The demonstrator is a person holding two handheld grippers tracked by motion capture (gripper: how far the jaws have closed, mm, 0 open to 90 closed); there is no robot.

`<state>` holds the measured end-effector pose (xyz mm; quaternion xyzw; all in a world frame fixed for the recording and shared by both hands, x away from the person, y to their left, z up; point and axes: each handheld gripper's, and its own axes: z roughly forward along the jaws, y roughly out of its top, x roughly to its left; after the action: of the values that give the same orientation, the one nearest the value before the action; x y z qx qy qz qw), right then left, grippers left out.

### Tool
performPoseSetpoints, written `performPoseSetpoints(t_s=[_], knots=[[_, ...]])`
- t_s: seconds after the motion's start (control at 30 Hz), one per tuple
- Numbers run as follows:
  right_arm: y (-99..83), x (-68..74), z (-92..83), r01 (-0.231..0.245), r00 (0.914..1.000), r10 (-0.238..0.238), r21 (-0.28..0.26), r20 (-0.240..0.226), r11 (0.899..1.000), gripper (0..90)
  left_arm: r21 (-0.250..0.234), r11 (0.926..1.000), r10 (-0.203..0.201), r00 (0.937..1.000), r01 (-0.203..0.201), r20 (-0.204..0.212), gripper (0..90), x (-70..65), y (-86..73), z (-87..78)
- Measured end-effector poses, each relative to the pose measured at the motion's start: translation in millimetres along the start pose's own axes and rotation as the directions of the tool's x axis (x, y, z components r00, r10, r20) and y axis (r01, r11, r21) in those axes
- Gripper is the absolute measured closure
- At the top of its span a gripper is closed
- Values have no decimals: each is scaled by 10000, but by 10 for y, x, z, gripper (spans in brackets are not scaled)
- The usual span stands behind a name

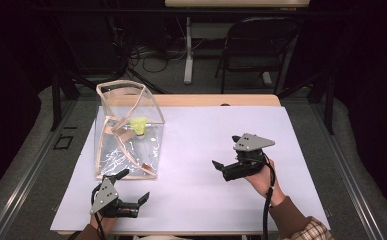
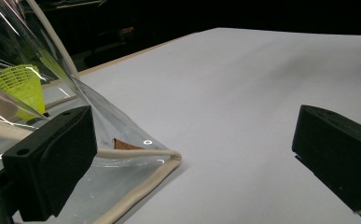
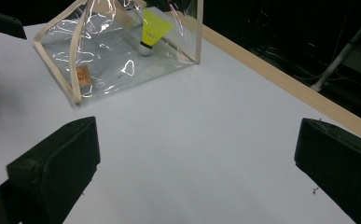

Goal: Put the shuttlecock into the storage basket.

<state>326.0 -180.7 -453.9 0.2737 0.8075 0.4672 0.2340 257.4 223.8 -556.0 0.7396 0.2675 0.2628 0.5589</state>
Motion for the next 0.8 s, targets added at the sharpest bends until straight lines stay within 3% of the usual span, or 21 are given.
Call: performPoseSetpoints(t_s=[0.8], knots=[[-439, 125, -349, 209, 9982, -182, -471, 573, 9987, 0, 6, 10000, 16, 10000, -16, -76, 0, 0, -2, 2]])
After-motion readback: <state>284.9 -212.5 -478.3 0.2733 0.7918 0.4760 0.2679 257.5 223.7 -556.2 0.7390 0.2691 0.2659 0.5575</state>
